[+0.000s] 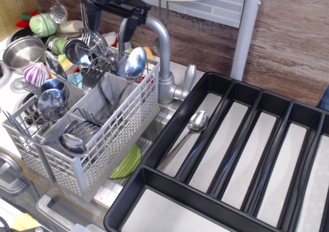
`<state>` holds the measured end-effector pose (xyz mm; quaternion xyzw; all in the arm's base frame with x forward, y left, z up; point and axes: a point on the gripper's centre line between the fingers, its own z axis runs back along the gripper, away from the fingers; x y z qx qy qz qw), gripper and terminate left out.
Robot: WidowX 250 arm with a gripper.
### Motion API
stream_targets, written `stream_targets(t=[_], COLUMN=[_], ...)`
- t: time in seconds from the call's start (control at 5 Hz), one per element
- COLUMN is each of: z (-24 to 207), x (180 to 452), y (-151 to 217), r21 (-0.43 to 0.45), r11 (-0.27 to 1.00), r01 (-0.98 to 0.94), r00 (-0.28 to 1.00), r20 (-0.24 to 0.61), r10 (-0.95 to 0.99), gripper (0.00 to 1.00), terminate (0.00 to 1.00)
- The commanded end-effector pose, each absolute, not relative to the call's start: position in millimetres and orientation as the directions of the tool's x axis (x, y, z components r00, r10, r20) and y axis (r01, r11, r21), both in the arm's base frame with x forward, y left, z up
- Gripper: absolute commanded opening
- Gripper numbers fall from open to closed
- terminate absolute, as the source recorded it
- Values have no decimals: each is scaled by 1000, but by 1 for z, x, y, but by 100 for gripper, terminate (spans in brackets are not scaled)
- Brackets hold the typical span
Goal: Put small spoon from basket to tray
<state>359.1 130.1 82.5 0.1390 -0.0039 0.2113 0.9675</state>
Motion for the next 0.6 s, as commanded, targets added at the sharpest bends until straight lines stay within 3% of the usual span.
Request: stream_targets(t=[0.0,0.4], z=[96,84], x=[365,366], y=[137,141], r21=[238,222], r11=[805,792], r01=[-543,-569], r00=[839,823], r20=[112,134], r10=[533,553], gripper=[100,100], terminate=[0,0])
